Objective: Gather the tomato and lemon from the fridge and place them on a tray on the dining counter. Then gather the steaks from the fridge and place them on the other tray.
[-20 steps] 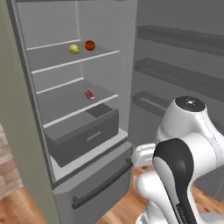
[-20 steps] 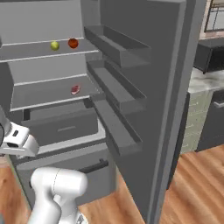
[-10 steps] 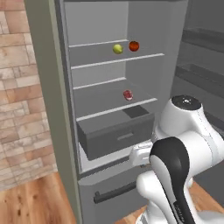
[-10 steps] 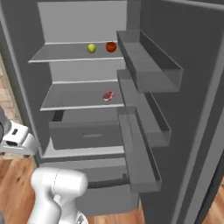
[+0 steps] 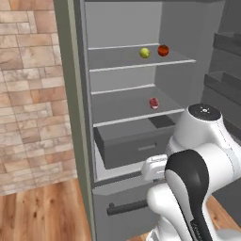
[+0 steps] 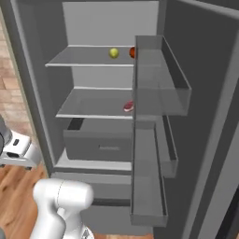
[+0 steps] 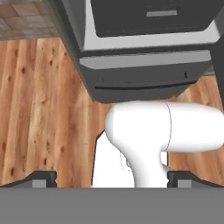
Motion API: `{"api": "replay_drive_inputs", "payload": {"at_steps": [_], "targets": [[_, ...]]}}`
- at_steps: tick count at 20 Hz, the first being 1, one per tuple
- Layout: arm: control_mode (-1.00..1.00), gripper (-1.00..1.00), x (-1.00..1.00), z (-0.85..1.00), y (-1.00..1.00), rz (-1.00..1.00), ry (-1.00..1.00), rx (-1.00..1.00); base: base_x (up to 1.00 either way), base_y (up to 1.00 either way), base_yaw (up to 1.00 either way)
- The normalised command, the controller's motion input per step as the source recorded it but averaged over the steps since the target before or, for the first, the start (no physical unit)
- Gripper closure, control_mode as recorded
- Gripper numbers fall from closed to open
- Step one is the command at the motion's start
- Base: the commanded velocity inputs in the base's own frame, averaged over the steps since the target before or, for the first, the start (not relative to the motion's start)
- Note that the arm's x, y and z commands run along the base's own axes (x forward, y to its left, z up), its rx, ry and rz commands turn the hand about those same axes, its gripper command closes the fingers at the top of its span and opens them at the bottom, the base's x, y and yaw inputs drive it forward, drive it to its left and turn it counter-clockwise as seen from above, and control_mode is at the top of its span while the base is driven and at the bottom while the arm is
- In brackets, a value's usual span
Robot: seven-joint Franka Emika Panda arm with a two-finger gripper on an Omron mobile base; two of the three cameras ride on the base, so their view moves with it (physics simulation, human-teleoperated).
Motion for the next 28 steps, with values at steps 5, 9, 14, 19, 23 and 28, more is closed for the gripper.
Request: {"api": "replay_drive_inputs", "payload": {"at_steps": [5,9,14,19,23,28], "targets": [[1.00,-1.00,0.00,0.00,0.00,0.00,0.00,0.00,0.44,-0.21,0.16],[1.00,-1.00,0.00,0.00,0.00,0.00,0.00,0.00,0.59,-0.08,0.00],[1.00,-1.00,0.00,0.00,0.00,0.00,0.00,0.00,0.79,-0.16,0.00],[1.00,-1.00,0.00,0.00,0.00,0.00,0.00,0.00,0.85,-0.26,0.00],[-1.00,-1.00,0.12,0.11,-0.14,0.00,-0.03,0.00,0.47,-0.33,0.00],[-1.00,-1.00,0.44,0.35,-0.69,0.00,-0.08,0.00,0.00,0.00,0.00]]}}
